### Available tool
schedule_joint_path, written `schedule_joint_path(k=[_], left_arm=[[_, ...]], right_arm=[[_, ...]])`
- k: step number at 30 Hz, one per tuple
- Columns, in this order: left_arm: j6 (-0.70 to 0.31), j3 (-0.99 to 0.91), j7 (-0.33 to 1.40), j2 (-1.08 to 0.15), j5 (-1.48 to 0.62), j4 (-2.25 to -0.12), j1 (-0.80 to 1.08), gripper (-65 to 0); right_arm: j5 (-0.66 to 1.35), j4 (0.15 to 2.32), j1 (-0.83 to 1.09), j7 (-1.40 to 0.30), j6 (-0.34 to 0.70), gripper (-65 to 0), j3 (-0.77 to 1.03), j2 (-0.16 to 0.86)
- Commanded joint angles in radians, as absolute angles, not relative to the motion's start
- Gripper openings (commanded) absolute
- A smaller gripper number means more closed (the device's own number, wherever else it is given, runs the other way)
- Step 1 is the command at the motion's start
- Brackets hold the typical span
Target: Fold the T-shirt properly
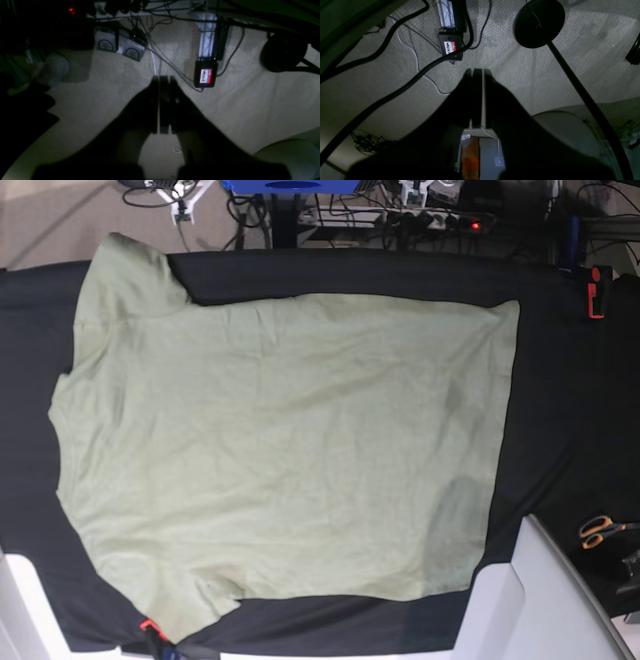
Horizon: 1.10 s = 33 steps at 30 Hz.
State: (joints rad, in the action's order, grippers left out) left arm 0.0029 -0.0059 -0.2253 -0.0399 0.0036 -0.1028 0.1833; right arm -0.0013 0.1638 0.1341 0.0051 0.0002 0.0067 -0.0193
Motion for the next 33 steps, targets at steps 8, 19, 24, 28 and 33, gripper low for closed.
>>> schedule_joint_path(k=[8, 19, 24, 28, 33], left_arm=[[0.007, -0.007, -0.231, -0.056, 0.001, -0.102, 0.193, -65.0], [0.007, -0.007, -0.232, -0.059, 0.001, -0.102, 0.193, -65.0], [0.007, -0.007, -0.232, -0.061, 0.001, -0.102, 0.193, -65.0], [0.007, -0.007, -0.232, -0.077, 0.001, -0.104, 0.193, -65.0], [0.007, -0.007, -0.232, -0.094, 0.001, -0.159, 0.220, -65.0]], right_arm=[[0.001, 0.170, 0.142, 0.008, -0.001, -64.2, 0.012, -0.016], [0.068, 0.613, 0.363, -0.104, -0.001, -64.4, 0.285, -0.015], [0.070, 1.046, 0.544, -0.320, 0.001, -64.4, 0.325, -0.027], [0.070, 1.273, 0.638, -0.329, 0.001, -64.4, 0.331, -0.058], [0.139, 1.483, 0.694, -0.329, 0.001, -63.5, 0.331, -0.062]])
